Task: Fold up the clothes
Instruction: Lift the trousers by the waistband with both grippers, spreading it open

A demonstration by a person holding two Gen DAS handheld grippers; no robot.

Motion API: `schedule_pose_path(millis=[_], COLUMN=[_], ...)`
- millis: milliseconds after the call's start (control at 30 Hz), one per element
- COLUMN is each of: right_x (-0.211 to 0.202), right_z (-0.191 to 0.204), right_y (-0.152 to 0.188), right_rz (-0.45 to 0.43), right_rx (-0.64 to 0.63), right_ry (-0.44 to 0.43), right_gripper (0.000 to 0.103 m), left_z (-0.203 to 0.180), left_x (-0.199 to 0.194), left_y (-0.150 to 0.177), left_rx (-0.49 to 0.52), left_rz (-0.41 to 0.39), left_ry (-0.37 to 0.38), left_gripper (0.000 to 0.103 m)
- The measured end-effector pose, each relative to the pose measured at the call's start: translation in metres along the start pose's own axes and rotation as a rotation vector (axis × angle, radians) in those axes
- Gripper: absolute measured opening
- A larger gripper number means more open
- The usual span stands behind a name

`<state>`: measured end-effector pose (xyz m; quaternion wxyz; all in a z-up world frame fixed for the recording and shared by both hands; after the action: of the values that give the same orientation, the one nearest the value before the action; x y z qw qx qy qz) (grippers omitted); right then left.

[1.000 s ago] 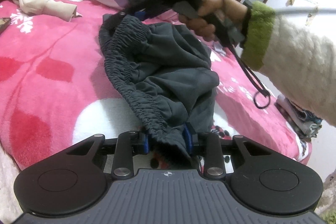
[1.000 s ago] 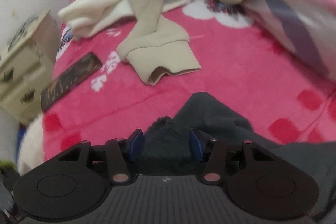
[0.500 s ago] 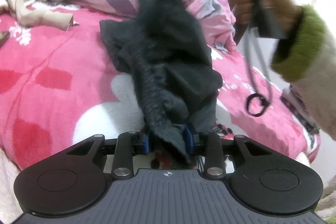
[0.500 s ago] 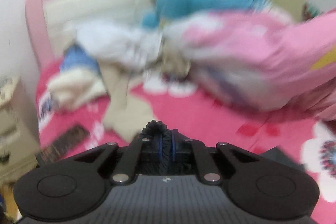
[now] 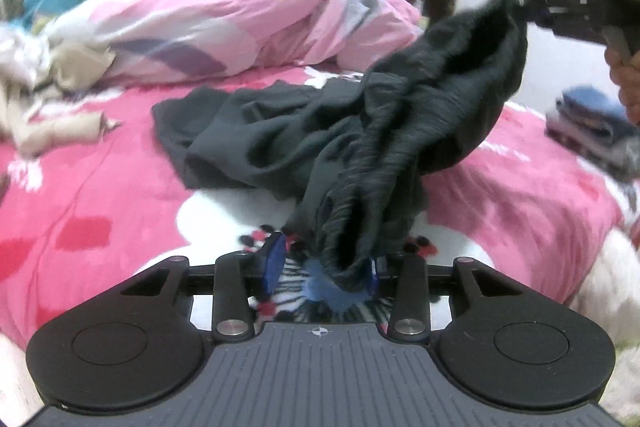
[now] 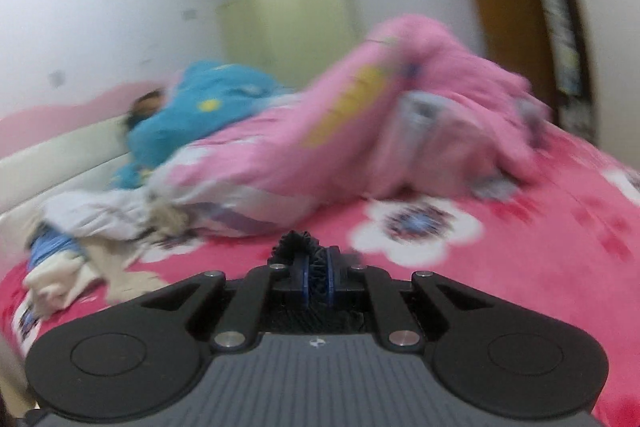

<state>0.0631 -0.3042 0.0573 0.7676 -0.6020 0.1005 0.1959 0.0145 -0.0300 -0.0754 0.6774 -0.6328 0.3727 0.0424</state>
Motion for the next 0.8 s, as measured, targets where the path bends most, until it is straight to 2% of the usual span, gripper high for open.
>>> schedule_pose_path(millis=[67, 167, 333, 533, 633, 800], right_x=[-0.005, -0.013, -0.013, -0.013, -0.018, -0.039], right_z=[-0.024, -0.048, -0.063, -0.067, -0.067, -0.059], right_y=[0.013, 0.028, 0.04, 0.05, 0.045, 0.018], right_rz=[0.004, 0.006, 0.01, 0.008, -0.025, -0.149], right_rx=[0.065, 0.14, 0.187, 0.198, 0.188, 0.16], right_ry=[0.033, 0.034, 0.014, -0.005, 0.008, 0.001], right_gripper=[0.009, 0.009, 0.009, 0.009, 0.009, 0.009], left_z=[-0.01, -0.024, -0.036, -0.038, -0.035, -0.027], left_x=[0.0, 0.002, 0.006, 0.014, 0.003, -0.029], left_y=[0.001, 0.002, -0.004, -0.005, -0.017, -0.058], left_rx=[0.051, 0.117, 0.171, 0.169, 0.159, 0.155], left_rz=[0.007, 0.006, -0.043, -0.055, -0.133, -0.33], left_ry=[0.0, -0.015, -0.06, -0.123, -0.175, -0.262], left_gripper=[0.04, 0.04, 0.04, 0.019, 0.014, 0.01])
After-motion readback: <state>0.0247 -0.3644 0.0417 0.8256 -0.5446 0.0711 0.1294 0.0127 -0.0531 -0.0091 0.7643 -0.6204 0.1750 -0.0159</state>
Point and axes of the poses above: each gripper's, at about its wrist camera, not at the fingertips, and x roughly the way its jaws point, z to its left, y to its underside, the point moved 7 cm from there along x, roughly the way its jaws point, and after that the axes turned 4 degrees about z, right-handed, at the moved point
